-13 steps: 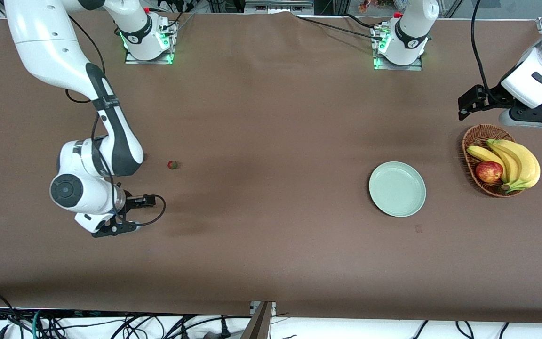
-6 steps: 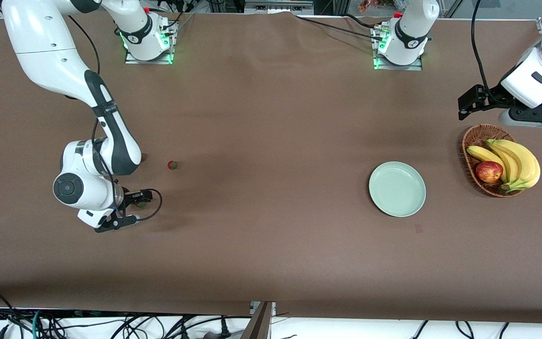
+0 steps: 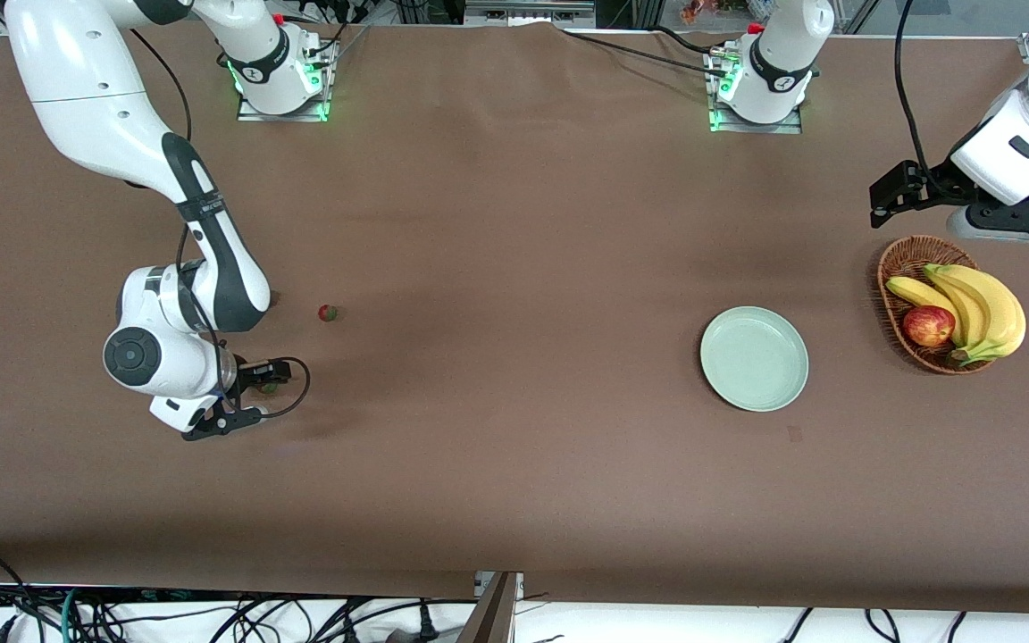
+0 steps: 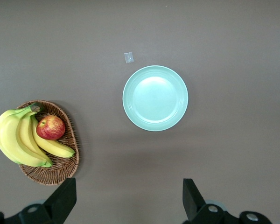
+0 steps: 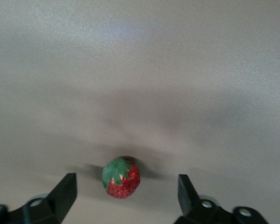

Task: Collect all strawberries into plate
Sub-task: 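Lower the right gripper onto a strawberry and close it, then carry the strawberry toward the plate with the right gripper and release it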

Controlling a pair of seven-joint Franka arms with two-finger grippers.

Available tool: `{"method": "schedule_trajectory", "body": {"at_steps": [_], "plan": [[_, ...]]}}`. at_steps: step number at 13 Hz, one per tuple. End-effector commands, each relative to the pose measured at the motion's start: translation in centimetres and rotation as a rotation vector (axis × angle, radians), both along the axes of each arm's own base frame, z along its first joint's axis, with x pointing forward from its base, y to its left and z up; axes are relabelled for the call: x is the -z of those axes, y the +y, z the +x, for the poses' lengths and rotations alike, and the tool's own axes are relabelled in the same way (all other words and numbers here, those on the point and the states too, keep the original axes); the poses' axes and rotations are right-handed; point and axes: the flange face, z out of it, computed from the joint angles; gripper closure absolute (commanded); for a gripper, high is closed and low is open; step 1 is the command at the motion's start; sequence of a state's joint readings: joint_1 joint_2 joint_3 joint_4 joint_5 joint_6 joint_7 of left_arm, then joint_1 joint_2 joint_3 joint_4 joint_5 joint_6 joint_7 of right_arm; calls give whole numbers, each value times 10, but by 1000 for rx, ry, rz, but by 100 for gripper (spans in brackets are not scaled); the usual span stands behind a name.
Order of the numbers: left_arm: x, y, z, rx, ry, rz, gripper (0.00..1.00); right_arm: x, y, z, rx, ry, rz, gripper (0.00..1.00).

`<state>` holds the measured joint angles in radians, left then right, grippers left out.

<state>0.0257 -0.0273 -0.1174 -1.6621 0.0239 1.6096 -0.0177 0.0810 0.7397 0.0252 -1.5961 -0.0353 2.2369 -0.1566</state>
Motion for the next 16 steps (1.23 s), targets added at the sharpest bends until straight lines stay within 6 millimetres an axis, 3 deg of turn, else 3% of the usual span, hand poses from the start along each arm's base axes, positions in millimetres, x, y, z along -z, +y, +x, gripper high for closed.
{"method": "schedule_trajectory", "body": {"at_steps": [1, 3, 6, 8, 11, 13, 16], "plan": [[-5, 1, 3, 17, 7, -12, 0, 1, 0, -5, -10, -5, 18, 49], [-5, 1, 3, 17, 7, -12, 0, 2, 0, -5, -9, 0, 17, 77], [-6, 2, 3, 14, 5, -12, 0, -2, 3, -4, -6, -3, 16, 88], [-6, 2, 3, 14, 5, -12, 0, -15, 22, -1, -29, -27, 29, 92], [-6, 2, 3, 14, 5, -12, 0, -41, 88, 1, 17, -60, 88, 91], [-6, 2, 3, 14, 5, -12, 0, -50, 154, -11, 128, -63, 126, 91], [-6, 3, 3, 13, 5, -12, 0, -67, 282, -43, 287, -91, 156, 91]]}}
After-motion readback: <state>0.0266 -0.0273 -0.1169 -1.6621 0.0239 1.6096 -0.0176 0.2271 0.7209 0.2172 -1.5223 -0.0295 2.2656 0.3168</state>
